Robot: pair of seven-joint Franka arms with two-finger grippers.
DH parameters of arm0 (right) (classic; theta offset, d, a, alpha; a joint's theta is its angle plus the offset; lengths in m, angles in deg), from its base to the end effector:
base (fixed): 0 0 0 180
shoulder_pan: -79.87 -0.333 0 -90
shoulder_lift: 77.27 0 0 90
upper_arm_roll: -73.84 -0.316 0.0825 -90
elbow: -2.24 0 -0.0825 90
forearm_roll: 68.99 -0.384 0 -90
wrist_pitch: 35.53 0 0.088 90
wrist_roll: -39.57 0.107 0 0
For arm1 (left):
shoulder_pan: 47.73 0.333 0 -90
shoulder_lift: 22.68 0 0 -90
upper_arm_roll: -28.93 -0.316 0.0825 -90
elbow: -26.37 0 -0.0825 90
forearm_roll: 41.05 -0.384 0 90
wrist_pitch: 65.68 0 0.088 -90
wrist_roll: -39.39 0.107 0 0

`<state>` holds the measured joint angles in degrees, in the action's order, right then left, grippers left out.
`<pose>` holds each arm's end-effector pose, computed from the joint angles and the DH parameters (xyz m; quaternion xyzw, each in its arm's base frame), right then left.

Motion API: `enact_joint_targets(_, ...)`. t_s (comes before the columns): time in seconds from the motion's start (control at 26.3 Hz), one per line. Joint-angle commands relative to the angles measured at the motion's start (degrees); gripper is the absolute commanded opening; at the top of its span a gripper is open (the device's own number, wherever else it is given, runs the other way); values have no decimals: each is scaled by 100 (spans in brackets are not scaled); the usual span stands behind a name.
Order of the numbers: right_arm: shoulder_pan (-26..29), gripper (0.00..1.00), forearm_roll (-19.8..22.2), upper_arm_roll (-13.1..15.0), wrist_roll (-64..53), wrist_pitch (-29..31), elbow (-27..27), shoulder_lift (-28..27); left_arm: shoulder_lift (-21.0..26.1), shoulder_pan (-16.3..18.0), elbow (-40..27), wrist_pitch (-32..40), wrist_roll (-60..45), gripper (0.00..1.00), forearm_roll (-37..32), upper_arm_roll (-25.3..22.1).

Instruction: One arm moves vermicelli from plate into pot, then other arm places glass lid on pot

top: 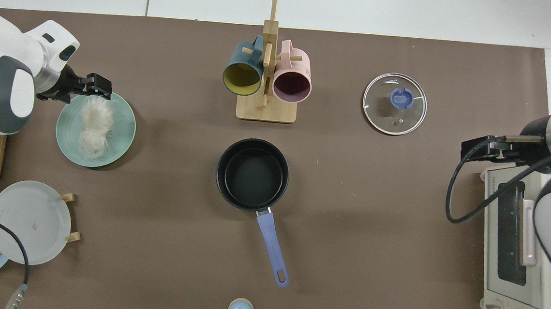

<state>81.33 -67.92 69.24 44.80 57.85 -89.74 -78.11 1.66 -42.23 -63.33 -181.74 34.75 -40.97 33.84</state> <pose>0.5630 0.0287 0.6052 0.9998 -0.0177 0.0055 0.0084 0.6812 0.0146 0.4029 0.9984 0.0500 0.0177 0.0188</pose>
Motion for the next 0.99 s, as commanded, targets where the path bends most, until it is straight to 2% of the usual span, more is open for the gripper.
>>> enact_joint_targets(0.0,109,100,-143,-50,-145,22,-30,48,70,-23,-381,-312,95,100,-131,-8)
enact_joint_targets(0.49,109,100,-143,-50,-145,31,-21,48,70,47,-953,-927,200,100,-369,-17)
enact_joint_targets(0.8,109,100,-143,-50,-145,22,-21,48,132,65,-997,-1059,218,100,-377,-17)
enact_joint_targets(0.84,109,100,-143,-50,-145,22,-21,48,132,73,-1006,-1059,218,91,-369,-17)
enact_joint_targets(0.87,109,100,-143,-50,-145,22,-21,48,132,91,-1006,-1042,235,65,-377,-17)
enact_joint_targets(0.95,109,100,-143,-50,-145,22,-30,48,132,100,-997,-1016,227,4,-369,-17)
